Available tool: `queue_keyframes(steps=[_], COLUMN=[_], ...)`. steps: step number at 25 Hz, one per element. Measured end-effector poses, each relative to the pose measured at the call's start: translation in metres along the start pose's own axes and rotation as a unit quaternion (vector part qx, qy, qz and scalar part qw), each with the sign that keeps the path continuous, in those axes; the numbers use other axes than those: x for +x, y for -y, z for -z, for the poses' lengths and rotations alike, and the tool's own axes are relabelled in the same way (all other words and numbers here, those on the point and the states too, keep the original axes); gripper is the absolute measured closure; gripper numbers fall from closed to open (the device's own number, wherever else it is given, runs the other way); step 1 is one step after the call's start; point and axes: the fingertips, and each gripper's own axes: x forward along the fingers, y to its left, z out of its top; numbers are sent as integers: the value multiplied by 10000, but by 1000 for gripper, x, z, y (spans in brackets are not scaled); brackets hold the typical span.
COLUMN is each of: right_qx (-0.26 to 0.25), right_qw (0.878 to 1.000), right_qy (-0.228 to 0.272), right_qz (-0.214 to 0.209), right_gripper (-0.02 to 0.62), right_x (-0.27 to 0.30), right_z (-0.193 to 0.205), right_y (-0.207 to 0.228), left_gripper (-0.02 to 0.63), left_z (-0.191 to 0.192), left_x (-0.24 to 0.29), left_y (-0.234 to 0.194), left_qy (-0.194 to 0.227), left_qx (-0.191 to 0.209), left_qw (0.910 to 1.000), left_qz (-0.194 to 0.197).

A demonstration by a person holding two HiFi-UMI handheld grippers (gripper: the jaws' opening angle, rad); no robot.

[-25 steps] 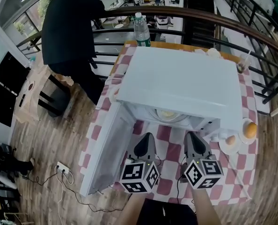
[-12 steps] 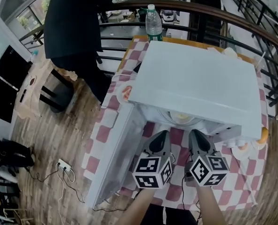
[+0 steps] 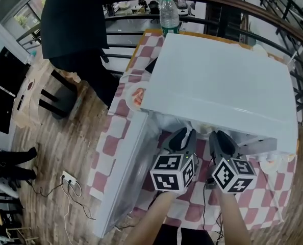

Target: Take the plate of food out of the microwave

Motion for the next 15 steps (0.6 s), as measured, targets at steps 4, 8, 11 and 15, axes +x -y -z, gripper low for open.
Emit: queue_keyframes(steps=[4,8,11,15], right_qx=[122,225,273,321], right_qw=[9999,9995,9991,9988], right_qy=[-32,-17,-14,-38], right_qz=[102,213,317,376], right_gripper=[461,456,456,456], right_x=[10,16,18,22], right_z=[6,8,7,7], right_y=[6,15,21,25], left_gripper=[477,477,471,433], left_z=[7,9,7,5], left_x=[13,23,30,37], left_y=[-6,-10,-11,-12], left_qy=[-107,-149,-156,-173], left_qx=[-95,-141,-98,-177], left_qw=[9999,9998,9998,9997], left_qz=[30,37,24,57])
